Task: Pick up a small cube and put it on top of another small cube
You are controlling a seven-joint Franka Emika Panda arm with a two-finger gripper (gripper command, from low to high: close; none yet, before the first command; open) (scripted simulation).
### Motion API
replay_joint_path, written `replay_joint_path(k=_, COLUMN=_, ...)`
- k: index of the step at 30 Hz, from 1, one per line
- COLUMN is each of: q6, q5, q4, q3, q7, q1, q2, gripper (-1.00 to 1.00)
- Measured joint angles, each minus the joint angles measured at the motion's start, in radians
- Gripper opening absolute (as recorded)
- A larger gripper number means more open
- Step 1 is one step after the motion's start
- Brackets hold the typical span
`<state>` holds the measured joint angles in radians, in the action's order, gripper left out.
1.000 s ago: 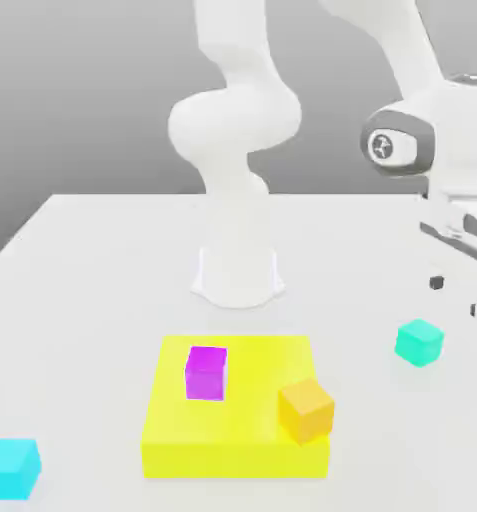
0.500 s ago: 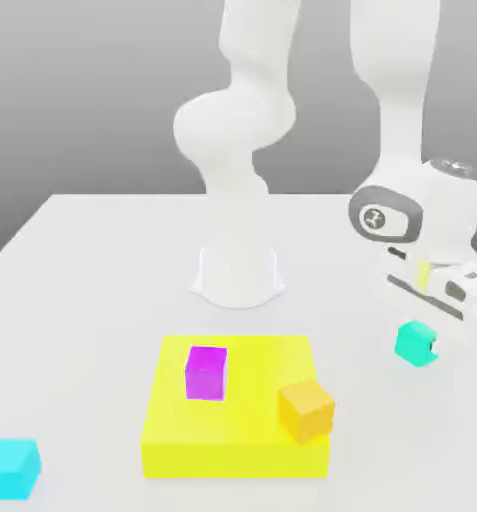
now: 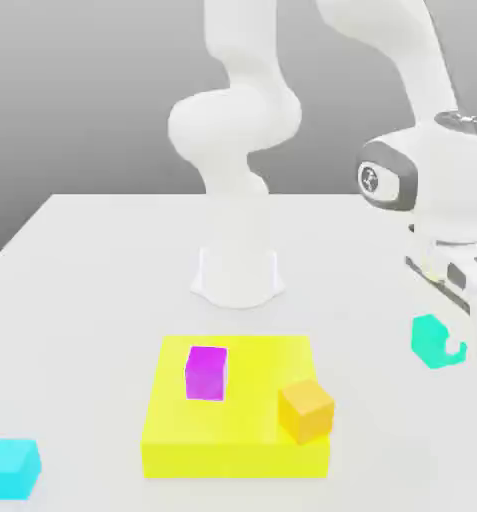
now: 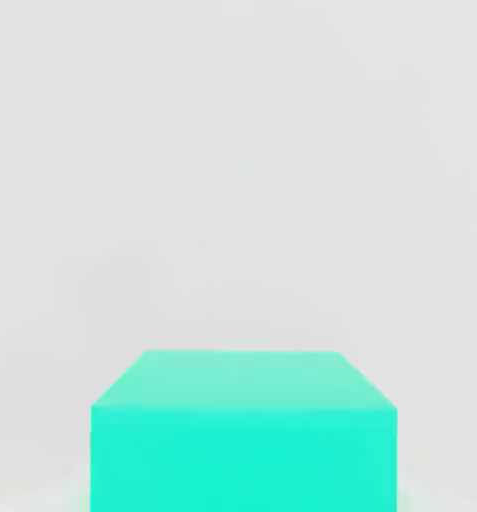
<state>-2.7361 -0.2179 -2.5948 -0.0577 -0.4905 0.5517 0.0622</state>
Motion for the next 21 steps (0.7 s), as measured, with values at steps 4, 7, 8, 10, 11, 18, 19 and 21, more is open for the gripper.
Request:
replay_joint_path(k=4, q6=0.064, q5=-0.041, q4=0.103, q3=-0.097, q7=-0.043, q1=-0.165, q2=0.055, gripper=-1.00)
replay_joint_path(k=7, q6=0.100, q5=-0.056, q4=0.157, q3=-0.172, q7=-0.071, q1=-0.251, q2=0.085, gripper=-1.00)
replay_joint_path(k=8, q6=0.111, q5=-0.061, q4=0.171, q3=-0.195, q7=-0.079, q1=-0.277, q2=0.093, gripper=-1.00)
replay_joint_path(k=10, q6=0.130, q5=-0.068, q4=0.198, q3=-0.242, q7=-0.095, q1=-0.329, q2=0.106, gripper=-1.00)
replay_joint_path(k=11, q6=0.139, q5=-0.071, q4=0.210, q3=-0.265, q7=-0.103, q1=-0.354, q2=0.111, gripper=-1.00)
replay_joint_path(k=18, q6=0.157, q5=-0.079, q4=0.286, q3=-0.406, q7=-0.186, q1=-0.554, q2=0.246, gripper=-1.00)
replay_joint_path(k=19, q6=0.132, q5=-0.107, q4=0.299, q3=-0.393, q7=-0.213, q1=-0.589, q2=0.297, gripper=-1.00)
replay_joint_path(k=21, q6=0.108, q5=-0.133, q4=0.307, q3=-0.377, q7=-0.236, q1=-0.615, q2=0.337, gripper=1.00)
